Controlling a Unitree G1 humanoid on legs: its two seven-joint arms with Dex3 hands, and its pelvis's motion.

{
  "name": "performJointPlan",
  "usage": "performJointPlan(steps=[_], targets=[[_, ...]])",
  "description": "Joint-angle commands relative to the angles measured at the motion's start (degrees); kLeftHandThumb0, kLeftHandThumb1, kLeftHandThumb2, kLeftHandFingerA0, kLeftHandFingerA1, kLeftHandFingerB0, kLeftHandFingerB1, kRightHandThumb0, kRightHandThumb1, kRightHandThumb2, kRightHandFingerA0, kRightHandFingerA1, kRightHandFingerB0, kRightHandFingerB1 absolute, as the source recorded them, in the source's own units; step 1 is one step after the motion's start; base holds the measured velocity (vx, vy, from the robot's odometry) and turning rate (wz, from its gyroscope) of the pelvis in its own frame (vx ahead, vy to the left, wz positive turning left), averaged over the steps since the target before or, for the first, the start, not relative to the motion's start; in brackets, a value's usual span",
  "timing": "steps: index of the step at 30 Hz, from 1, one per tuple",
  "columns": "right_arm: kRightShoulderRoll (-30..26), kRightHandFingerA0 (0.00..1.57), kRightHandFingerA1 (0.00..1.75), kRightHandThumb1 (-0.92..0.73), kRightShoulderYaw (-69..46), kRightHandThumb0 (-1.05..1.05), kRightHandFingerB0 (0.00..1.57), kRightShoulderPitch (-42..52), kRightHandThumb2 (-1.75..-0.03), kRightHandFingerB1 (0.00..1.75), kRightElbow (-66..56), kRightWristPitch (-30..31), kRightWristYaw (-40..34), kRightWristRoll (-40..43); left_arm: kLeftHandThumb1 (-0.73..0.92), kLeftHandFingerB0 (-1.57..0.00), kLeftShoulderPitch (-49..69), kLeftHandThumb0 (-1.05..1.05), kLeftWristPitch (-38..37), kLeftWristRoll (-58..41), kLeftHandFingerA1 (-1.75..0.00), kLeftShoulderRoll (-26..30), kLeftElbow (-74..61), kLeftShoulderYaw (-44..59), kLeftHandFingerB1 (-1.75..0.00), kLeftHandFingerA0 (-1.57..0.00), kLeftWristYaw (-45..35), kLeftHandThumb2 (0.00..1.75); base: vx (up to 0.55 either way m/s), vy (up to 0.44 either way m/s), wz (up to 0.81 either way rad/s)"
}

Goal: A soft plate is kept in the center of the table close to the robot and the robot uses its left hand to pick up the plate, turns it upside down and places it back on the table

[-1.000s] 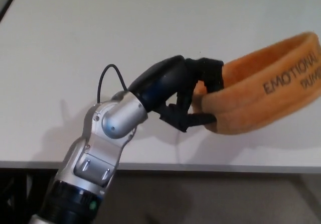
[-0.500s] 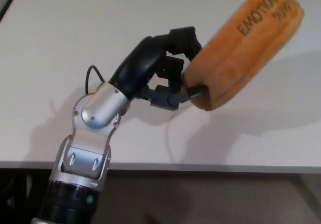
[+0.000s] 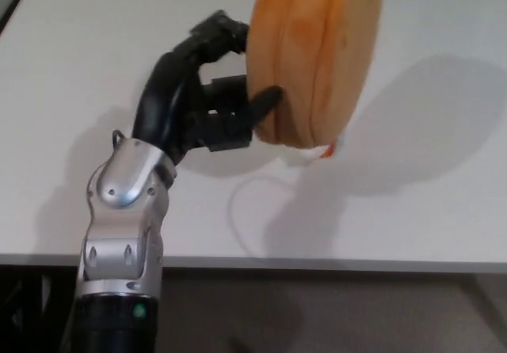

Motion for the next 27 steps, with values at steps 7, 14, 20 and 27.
performJointPlan(steps=[7, 14, 20, 27], targets=[[-1.22, 0.31, 0.55, -0.87, -0.9, -0.71, 0.11, 0.63, -0.67, 0.31, -1.97, 3.8, 0.0, 2.54, 0.75, -0.51, -3.82, -0.3, -6.15, -46.0, -1.75, -9.46, 15.06, 44.97, -1.58, -1.05, 54.89, 0.68, 0.0, 0.0, 0.0], [-0.97, 0.31, 0.56, -0.88, -0.91, -0.71, 0.11, 0.89, -0.67, 0.32, -2.59, 3.1, -0.8, 1.61, 0.64, -0.53, -4.41, -0.47, -4.35, -41.73, -1.41, -8.86, 17.6, 47.26, -0.9, -1.25, 57.06, 1.04, 0.0, 0.0, 0.0], [-1.08, 0.32, 0.55, -0.88, -0.97, -0.74, 0.11, 0.9, -0.67, 0.3, -2.7, 3.19, -1.0, 1.36, 0.81, -0.42, -5.18, -0.39, -2.06, -40.26, -1.75, -8.35, 17.74, 48.57, -1.19, -1.08, 58.43, 0.68, 0.0, 0.0, 0.0], [-1.02, 0.27, 0.59, -0.71, -0.9, -0.74, 0.05, 0.81, -1.05, 0.38, -2.95, 3.96, -0.84, 1.9, 0.81, -0.43, -6.38, -0.4, -0.47, -40.32, -1.75, -7.51, 17.41, 49.81, -1.31, -1.1, 59.15, 0.65, 0.0, 0.0, 0.0]])
